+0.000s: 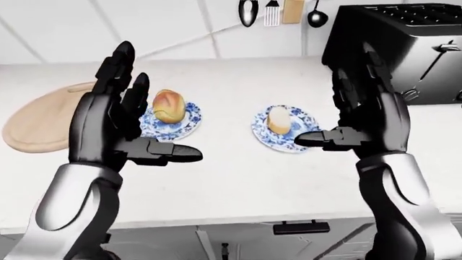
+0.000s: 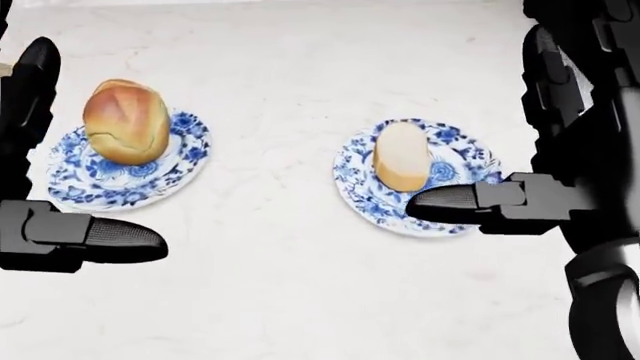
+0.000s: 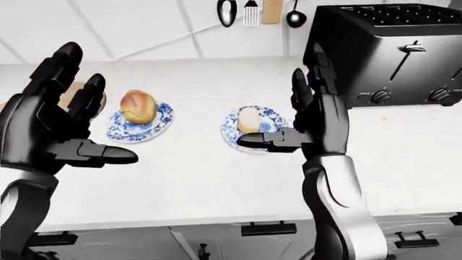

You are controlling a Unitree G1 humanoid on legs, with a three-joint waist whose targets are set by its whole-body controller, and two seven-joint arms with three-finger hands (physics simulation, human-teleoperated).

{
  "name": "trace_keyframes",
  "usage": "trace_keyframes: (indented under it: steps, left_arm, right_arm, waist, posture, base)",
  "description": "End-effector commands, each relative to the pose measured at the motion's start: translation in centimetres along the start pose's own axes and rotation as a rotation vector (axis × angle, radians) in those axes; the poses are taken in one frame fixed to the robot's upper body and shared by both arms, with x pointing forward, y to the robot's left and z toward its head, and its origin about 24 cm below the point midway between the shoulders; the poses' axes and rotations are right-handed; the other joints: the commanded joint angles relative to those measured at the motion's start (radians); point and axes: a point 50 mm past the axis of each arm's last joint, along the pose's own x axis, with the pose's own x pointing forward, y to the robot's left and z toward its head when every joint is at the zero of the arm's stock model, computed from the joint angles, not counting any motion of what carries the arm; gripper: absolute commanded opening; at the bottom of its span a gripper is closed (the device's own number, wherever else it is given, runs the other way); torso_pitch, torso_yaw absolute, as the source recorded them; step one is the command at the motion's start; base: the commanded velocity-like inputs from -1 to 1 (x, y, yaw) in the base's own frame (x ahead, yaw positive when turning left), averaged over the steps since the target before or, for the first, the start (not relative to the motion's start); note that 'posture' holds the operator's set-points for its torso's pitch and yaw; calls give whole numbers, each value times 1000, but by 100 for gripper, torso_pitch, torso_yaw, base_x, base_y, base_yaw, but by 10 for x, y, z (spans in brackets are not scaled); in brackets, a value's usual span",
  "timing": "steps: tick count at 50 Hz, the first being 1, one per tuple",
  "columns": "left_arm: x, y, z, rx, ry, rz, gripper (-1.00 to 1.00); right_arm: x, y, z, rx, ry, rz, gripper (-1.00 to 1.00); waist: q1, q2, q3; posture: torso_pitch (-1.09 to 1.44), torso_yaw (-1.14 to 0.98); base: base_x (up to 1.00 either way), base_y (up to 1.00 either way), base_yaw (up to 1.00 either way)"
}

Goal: Place all breads on the cutting board.

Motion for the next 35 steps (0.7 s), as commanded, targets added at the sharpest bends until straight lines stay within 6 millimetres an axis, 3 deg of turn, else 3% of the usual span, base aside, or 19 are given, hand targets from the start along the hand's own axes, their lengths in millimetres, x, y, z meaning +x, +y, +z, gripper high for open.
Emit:
trace_keyframes:
  steps: [1,13,26,35]
  left_arm:
    - [-3,1,9,5,-43,5,100]
    - [-5,3,15,13,-56,5,100]
    - [-4,1,16,15,-57,-1,100]
    - [-3,2,18,14,-58,1,100]
  right_arm:
    - [3,3,9,-9,-34,22,100]
    - [27,4,21,-204,36,79,100]
    - [49,2,21,-459,81,167,100]
    - [53,8,9,-510,100,181,95]
  waist:
    - [2,11,-22]
    - [12,-14,-32]
    - [11,-6,-25]
    - [7,4,-27]
  posture:
    - [0,0]
    - [0,0]
    - [0,0]
    - [0,0]
  base:
    - [0,0,0]
    - [0,0,0]
    - [0,0,0]
    - [0,0,0]
